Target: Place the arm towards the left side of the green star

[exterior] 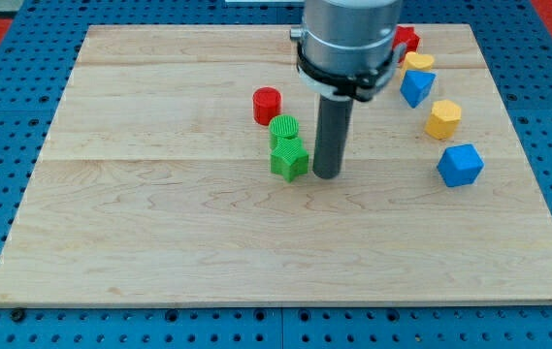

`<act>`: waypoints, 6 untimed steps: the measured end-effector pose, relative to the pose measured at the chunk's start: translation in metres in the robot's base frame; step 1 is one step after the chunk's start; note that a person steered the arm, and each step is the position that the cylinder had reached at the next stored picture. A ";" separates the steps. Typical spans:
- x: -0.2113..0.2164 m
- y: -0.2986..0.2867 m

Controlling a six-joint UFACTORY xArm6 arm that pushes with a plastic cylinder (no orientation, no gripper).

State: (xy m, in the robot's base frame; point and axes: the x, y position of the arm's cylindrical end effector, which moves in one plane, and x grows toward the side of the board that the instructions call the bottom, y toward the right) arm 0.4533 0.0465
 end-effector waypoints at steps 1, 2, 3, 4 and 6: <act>-0.019 -0.050; -0.020 -0.062; -0.025 -0.031; -0.037 -0.013; -0.143 -0.029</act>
